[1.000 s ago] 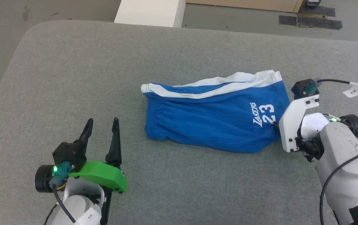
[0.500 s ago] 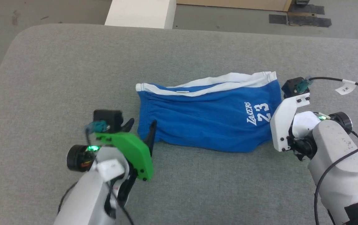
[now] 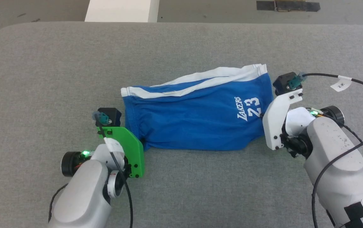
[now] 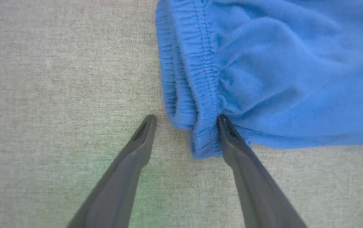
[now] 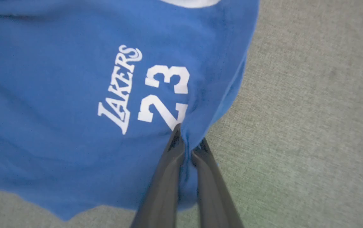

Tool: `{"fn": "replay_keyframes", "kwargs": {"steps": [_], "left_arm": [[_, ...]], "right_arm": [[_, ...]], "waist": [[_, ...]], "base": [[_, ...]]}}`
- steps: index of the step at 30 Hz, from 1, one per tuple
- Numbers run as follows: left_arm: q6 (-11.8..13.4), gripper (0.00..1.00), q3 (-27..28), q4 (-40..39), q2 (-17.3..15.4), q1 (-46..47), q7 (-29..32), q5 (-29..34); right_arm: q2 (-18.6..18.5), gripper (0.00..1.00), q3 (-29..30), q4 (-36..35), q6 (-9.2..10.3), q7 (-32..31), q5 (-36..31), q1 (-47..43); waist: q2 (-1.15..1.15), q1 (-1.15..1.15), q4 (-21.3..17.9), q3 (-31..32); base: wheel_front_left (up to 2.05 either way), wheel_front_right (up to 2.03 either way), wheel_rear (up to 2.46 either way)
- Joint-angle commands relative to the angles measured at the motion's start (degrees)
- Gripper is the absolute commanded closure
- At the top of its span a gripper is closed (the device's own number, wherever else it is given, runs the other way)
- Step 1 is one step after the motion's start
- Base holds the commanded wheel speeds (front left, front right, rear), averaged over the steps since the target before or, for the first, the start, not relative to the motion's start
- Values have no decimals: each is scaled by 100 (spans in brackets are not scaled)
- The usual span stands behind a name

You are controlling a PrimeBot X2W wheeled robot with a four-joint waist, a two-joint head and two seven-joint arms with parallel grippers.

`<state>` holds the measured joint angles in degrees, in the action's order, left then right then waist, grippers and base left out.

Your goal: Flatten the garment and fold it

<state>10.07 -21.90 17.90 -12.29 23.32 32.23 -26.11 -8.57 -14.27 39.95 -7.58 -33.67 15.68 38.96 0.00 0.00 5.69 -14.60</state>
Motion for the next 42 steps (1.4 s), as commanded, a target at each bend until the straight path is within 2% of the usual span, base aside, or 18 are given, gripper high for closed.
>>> {"fn": "replay_keyframes", "kwargs": {"steps": [1,2,11,18,25,28,32,33,34,35,36,42], "left_arm": [[-70,61,-31,151,68,3,63,-92],[-102,100,-15,191,106,-14,46,-157],[-347,100,223,228,94,92,-395,-441],[-446,100,308,-214,-152,-118,-573,-475],[-33,100,584,-1225,-154,-1473,-441,-911],[188,100,632,-1391,-139,-2178,-240,-1106],[271,100,651,-1349,-152,-2455,-145,-1194],[270,63,640,-1347,-162,-2475,-126,-1196],[275,0,648,-1381,-164,-2484,-131,-1205],[284,0,669,-1420,-160,-2487,-132,-1227],[315,0,715,-1536,-216,-2498,-94,-1241],[357,0,1099,-2509,-634,-2524,-129,-1227]], "right_arm": [[-26,100,-49,-11,9,37,57,28],[-33,100,-71,-25,9,50,79,25],[-155,100,-159,-159,9,197,352,-144],[-275,100,118,-671,9,403,669,-781],[-209,100,697,-1951,9,212,902,-2368],[40,100,951,-2522,9,-60,920,-3187],[256,100,1166,-2854,9,-178,814,-3673],[289,100,1204,-2909,9,-156,762,-3729],[341,69,1275,-2970,9,-119,747,-3794],[380,15,1332,-3021,9,-94,743,-3838],[444,0,1391,-3159,9,-97,773,-3928],[446,0,1777,-3908,9,-233,617,-4143]], "waist": [[0,0,-47,-30],[0,0,-58,-25],[0,0,-43,246],[0,0,-51,708],[0,0,-124,1037],[0,0,-138,1049],[0,0,-138,1063],[0,0,-140,1079],[0,0,-140,1097],[0,0,-140,1112],[0,0,-147,1158],[0,0,-161,1254]], "base": [[0,0,0],[0,0,0],[0,0,0],[0,0,0],[0,0,0],[0,0,0],[0,0,0],[0,0,0],[0,0,0],[0,0,0],[0,0,0],[0,0,0]]}}
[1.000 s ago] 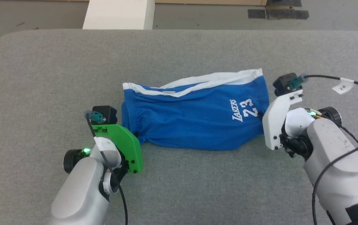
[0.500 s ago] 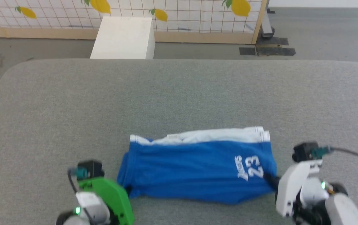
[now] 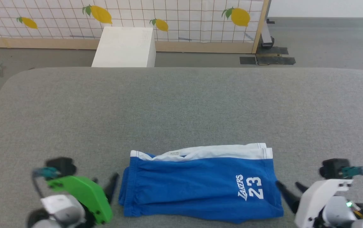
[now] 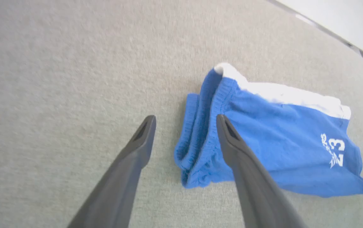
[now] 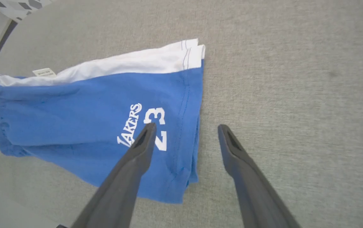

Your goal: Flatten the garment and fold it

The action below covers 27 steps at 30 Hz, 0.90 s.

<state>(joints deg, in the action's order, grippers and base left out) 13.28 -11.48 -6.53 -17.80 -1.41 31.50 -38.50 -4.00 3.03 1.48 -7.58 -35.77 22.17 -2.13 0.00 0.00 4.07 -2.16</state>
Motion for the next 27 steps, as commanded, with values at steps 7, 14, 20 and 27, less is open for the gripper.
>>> {"fn": "replay_keyframes", "kwargs": {"steps": [7,14,20,27], "left_arm": [[-68,0,428,-582,-448,282,-1340,779],[-449,0,139,37,-312,715,-3693,1752],[-573,0,-41,618,-152,865,-4488,2028],[-590,0,-63,941,3,943,-4624,2145]], "right_arm": [[-225,0,387,-429,9,-720,-572,409],[-398,0,-62,186,9,-1227,-885,1157],[-385,0,-382,912,9,-1337,-1011,1547],[-390,0,-788,1495,9,-1388,-1000,1661]], "waist": [[0,0,22,-87],[0,0,140,-350],[0,0,231,-545],[0,0,240,-632]], "base": [[0,0,0],[0,0,0],[0,0,0],[0,0,0]]}}
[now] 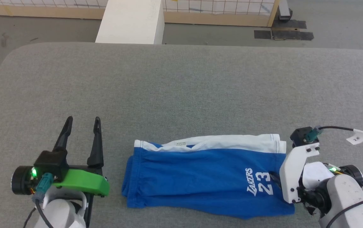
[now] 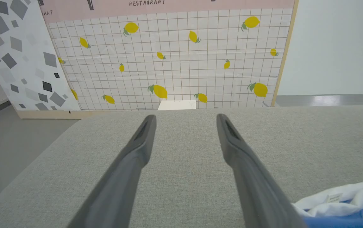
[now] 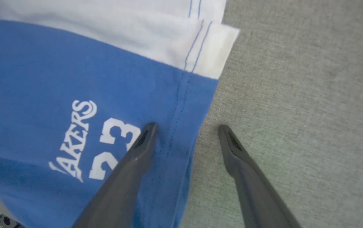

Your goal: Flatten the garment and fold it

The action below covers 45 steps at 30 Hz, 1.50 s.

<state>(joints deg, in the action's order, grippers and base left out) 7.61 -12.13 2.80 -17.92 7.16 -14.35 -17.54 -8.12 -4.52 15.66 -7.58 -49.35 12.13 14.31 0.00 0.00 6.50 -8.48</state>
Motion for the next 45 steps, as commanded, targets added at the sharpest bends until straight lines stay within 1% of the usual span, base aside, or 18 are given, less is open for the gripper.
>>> {"fn": "replay_keyframes", "kwargs": {"steps": [1,2,3,6,10,17,21,24,27,30,33,36,38,41,45], "left_arm": [[-34,0,26,43,52,85,-45,18],[-47,0,42,71,70,86,-49,2],[-63,0,61,93,87,90,-53,-5],[-104,0,133,134,131,86,-60,-40],[-187,0,206,117,166,48,-62,-28],[-241,0,313,104,238,-19,-63,27],[-269,0,357,121,267,-60,-64,58],[-304,0,371,144,284,-111,-64,71],[-329,0,364,148,295,-152,-64,86],[-334,0,368,126,295,-210,-64,87],[-329,0,368,105,286,-260,-64,76],[-320,0,358,64,271,-310,-60,68],[-317,0,351,48,266,-329,-53,53],[-314,0,331,49,274,-329,-39,34],[-321,0,267,66,304,-298,-29,26]], "right_arm": [[14,34,-62,140,9,-30,40,28],[-1,70,-84,176,9,-18,60,42],[-20,100,-108,207,9,10,102,59],[-96,100,-50,232,9,145,252,115],[-326,100,253,273,9,225,342,161],[-897,100,953,318,9,112,168,112],[-1088,100,1031,308,9,9,66,91],[-1191,100,874,107,9,-143,64,77],[-1299,100,663,-284,9,-417,100,29],[-1414,100,376,-924,9,-830,199,-73],[-1453,100,83,-1583,9,-1200,338,-202],[-1347,100,-200,-2203,9,-1456,394,-259],[-1247,100,-405,-2431,9,-1530,428,-232],[-1085,100,-718,-2536,9,-1565,506,-136],[-842,100,-1155,-2359,9,-1483,553,45]], "waist": [[0,0,-13,0],[0,0,-19,0],[0,0,-28,0],[0,0,-61,18],[0,0,-115,76],[0,0,-200,126],[0,0,-257,178],[0,0,-286,241],[0,0,-297,306],[0,0,-280,371],[0,0,-260,415],[0,0,-235,429],[0,0,-206,428],[0,0,-134,417],[0,0,4,373]], "base": [[0,0,0],[0,0,0],[0,0,0],[0,0,0],[0,0,0],[0,0,0],[0,0,0],[0,0,0],[0,0,0],[0,0,0],[0,0,0],[0,0,0],[0,0,0],[0,0,0],[0,0,0]]}}
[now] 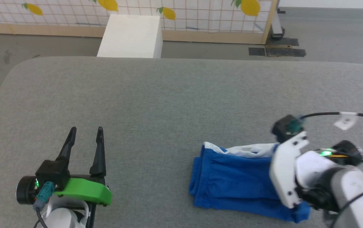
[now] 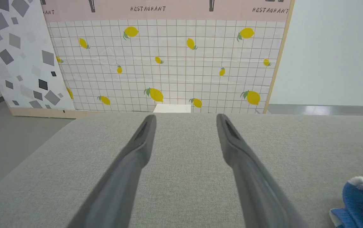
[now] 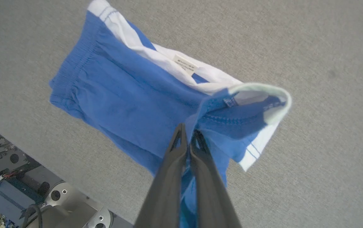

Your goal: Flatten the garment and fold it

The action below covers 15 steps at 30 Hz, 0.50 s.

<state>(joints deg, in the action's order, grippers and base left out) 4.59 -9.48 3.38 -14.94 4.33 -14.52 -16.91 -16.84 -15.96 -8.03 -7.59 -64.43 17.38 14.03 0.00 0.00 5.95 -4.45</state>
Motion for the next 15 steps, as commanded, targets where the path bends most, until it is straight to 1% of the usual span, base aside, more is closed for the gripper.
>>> {"fn": "replay_keyframes", "kwargs": {"steps": [1,7,14,15], "left_arm": [[-24,0,-12,16,11,-5,-9,-44],[-61,0,-86,59,13,76,9,-60],[-69,0,-126,114,16,134,7,-75],[-77,0,-152,147,29,142,0,-81]], "right_arm": [[125,100,-119,103,10,74,63,130],[469,100,-672,791,10,385,98,479],[724,100,-1032,1770,10,709,88,775],[823,100,-1145,2190,10,876,80,852]], "waist": [[0,0,100,-48],[0,0,337,-133],[0,0,526,-198],[0,0,575,-206]], "base": [[0,0,0],[0,0,0],[0,0,0],[0,0,0]]}}
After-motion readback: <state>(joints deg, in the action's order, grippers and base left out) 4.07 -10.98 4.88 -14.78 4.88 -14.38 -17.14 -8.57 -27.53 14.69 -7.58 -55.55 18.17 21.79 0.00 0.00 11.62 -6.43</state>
